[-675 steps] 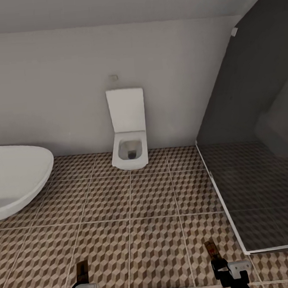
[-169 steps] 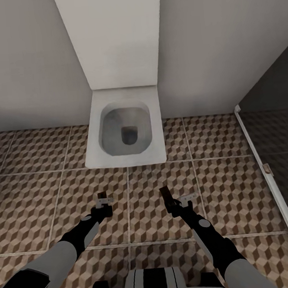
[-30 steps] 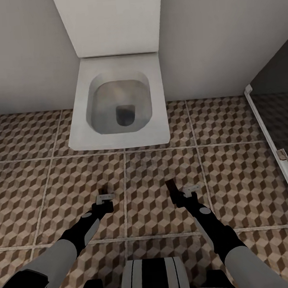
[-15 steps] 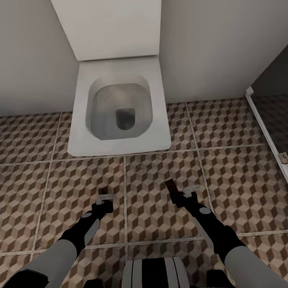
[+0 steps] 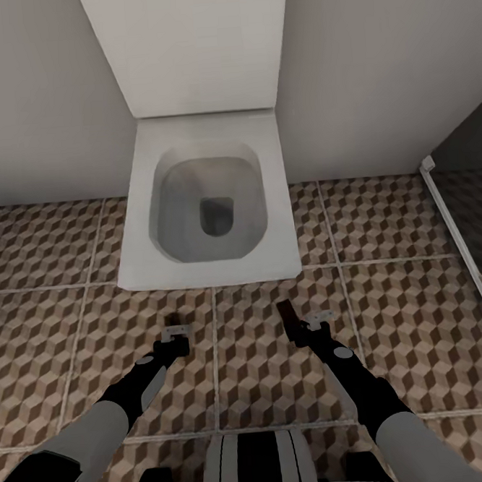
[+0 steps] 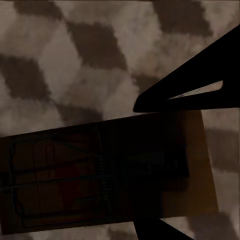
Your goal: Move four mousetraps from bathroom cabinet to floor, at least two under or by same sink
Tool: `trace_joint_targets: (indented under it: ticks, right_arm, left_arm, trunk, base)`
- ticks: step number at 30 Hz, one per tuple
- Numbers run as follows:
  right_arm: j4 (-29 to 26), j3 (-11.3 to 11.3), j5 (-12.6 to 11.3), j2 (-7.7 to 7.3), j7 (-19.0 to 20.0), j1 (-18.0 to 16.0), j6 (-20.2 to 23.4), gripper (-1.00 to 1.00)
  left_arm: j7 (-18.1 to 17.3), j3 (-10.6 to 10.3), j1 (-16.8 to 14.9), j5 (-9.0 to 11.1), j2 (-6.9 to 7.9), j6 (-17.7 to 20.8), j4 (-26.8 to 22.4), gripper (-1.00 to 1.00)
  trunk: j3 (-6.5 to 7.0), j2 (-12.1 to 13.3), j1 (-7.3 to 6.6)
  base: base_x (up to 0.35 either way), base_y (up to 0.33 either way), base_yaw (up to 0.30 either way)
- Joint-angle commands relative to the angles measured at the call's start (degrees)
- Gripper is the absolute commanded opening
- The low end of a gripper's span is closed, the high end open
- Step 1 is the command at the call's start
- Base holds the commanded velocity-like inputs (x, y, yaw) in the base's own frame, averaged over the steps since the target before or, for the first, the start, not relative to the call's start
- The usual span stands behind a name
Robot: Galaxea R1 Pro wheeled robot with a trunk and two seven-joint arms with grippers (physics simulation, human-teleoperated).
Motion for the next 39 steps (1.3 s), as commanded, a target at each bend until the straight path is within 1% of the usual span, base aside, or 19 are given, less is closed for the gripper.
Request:
trace_joint_targets:
  ticks: [1, 6, 22, 23, 39]
  right_arm:
    - [-0.1, 0.0, -0.3, 0.0, 0.2, 0.0, 0.3, -1.0]
    - [-0.1, 0.0, -0.3, 0.0, 0.2, 0.0, 0.3, -1.0]
    - [-0.1, 0.0, -0.3, -0.09, 0.2, 0.0, 0.3, -1.0]
    - [-0.1, 0.0, -0.3, -0.09, 0.2, 0.0, 0.3, -1.0]
    - [-0.1, 0.1, -0.3, -0.05, 0.3, 0.0, 0.3, -1.0]
  left_arm:
    - [-0.1, -0.3, 0.0, 0.4, 0.05, 0.0, 0.0, -1.0]
    - [-0.1, -0.4, 0.0, 0.4, 0.05, 0.0, 0.0, -1.0]
    - [-0.1, -0.5, 0.0, 0.4, 0.05, 0.0, 0.0, -1.0]
    - [-0.1, -0.5, 0.0, 0.4, 0.05, 0.0, 0.0, 1.0]
    - [-0.1, -0.5, 0.0, 0.4, 0.05, 0.0, 0.0, 1.0]
  trunk:
    - [-0.03, 0.0, 0.02]
    - [-0.03, 0.0, 0.02]
    - [-0.03, 0.0, 0.02]
    - [-0.03, 0.0, 0.02]
    - [-0.03, 0.0, 0.02]
  base:
    - [0.251, 0.089, 0.0]
    - [0.091, 0.028, 0.0]
    - [0.003, 0.001, 0.0]
    - [0.0, 0.0, 0.0]
    - [0.0, 0.0, 0.0]
